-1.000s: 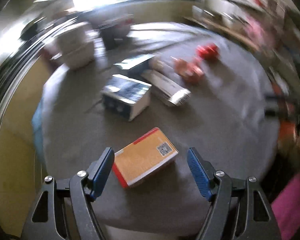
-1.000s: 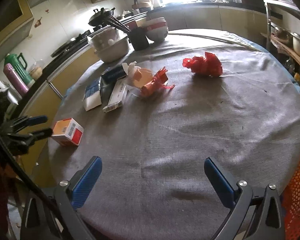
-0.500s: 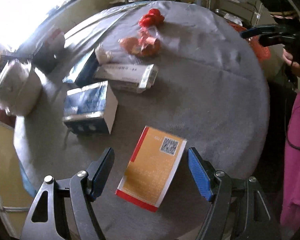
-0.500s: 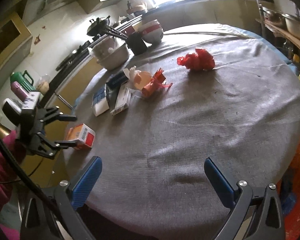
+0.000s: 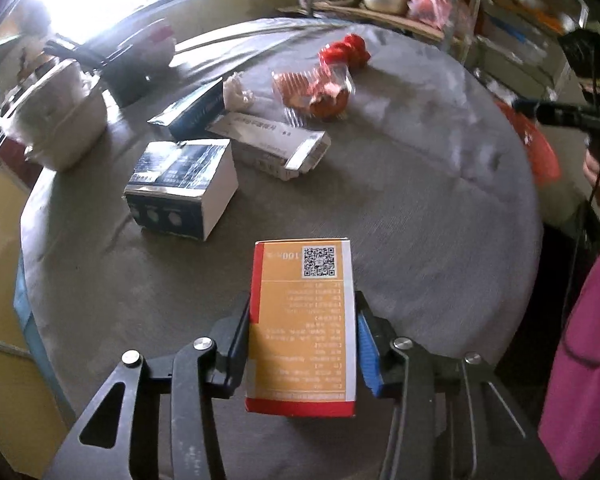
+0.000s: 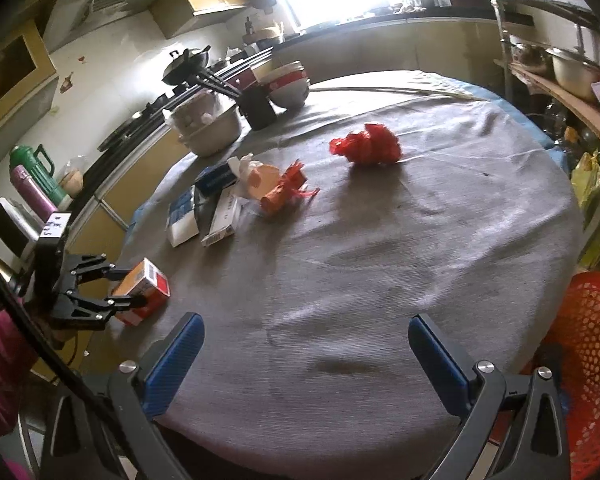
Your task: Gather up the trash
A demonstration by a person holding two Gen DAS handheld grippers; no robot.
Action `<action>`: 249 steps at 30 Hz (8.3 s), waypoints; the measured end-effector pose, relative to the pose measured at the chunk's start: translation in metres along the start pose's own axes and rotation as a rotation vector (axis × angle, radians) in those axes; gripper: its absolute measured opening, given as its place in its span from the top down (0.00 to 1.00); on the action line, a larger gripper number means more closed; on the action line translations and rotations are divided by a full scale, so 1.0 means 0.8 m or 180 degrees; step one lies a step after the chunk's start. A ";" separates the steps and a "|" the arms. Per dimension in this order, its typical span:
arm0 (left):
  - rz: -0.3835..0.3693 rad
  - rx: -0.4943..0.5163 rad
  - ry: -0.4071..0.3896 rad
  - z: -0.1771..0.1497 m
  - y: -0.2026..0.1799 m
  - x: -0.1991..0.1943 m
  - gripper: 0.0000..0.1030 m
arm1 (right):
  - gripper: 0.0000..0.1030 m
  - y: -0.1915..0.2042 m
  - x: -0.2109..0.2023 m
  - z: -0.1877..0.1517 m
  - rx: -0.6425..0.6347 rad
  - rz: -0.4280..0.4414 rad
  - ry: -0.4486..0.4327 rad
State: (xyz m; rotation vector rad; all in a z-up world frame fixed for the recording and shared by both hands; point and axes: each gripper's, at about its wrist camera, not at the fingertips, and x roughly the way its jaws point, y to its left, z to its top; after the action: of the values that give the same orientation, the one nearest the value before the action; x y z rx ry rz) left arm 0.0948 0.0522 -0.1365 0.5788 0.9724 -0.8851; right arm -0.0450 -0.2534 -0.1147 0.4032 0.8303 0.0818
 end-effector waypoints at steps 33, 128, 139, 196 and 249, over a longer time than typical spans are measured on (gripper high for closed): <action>-0.1037 0.0818 -0.0203 0.298 -0.449 0.088 0.51 | 0.00 -0.304 -0.292 -0.119 0.1532 -0.1342 -0.1179; 0.0695 -0.2889 -0.0026 0.074 0.113 0.050 0.95 | 0.51 -0.059 0.173 0.174 0.0459 -0.0575 0.0551; 0.0510 -0.3229 -0.0096 0.097 0.139 0.049 0.29 | 0.36 -0.070 0.147 0.186 0.0669 -0.0392 0.0351; 0.0549 -0.3540 0.0403 0.116 0.138 0.111 0.17 | 0.42 -0.015 0.099 0.030 0.0764 0.0158 0.0610; 0.0952 -0.1979 -0.0494 0.138 -0.059 -0.028 0.61 | 0.42 -0.097 -0.037 0.030 0.1044 -0.0183 -0.0325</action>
State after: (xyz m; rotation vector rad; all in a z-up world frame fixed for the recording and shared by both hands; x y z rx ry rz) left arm 0.0989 -0.0485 -0.0678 0.1125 0.9277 -0.3224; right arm -0.0541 -0.3390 -0.1085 0.6859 0.7546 -0.1294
